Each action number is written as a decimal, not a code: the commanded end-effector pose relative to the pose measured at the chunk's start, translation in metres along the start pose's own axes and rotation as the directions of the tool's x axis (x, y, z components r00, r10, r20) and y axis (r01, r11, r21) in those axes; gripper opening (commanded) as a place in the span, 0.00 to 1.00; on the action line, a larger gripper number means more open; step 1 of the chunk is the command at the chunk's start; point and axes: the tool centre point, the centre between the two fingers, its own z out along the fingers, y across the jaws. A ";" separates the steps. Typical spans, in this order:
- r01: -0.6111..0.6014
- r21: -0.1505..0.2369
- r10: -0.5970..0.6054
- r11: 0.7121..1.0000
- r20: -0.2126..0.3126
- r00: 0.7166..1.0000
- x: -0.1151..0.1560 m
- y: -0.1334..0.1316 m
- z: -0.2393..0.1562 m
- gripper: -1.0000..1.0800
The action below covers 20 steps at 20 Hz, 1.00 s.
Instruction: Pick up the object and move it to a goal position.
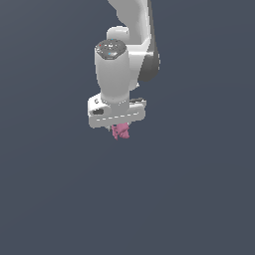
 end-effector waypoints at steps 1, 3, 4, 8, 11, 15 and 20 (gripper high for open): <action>0.000 0.000 0.000 1.000 0.000 1.000 -0.006 -0.010 -0.027 0.00; 0.000 0.000 0.000 1.000 0.000 1.000 -0.010 -0.017 -0.047 0.00; 0.000 0.000 0.000 1.000 0.000 1.000 -0.011 -0.020 -0.056 0.00; 0.000 0.000 0.000 1.000 0.000 1.000 -0.017 -0.032 -0.090 0.00; 0.000 0.000 0.000 1.000 0.000 1.000 -0.020 -0.040 -0.111 0.00; 0.000 0.000 0.000 1.000 0.000 1.000 -0.023 -0.046 -0.131 0.00; 0.000 0.000 0.000 1.000 0.000 1.000 -0.023 -0.050 -0.142 0.00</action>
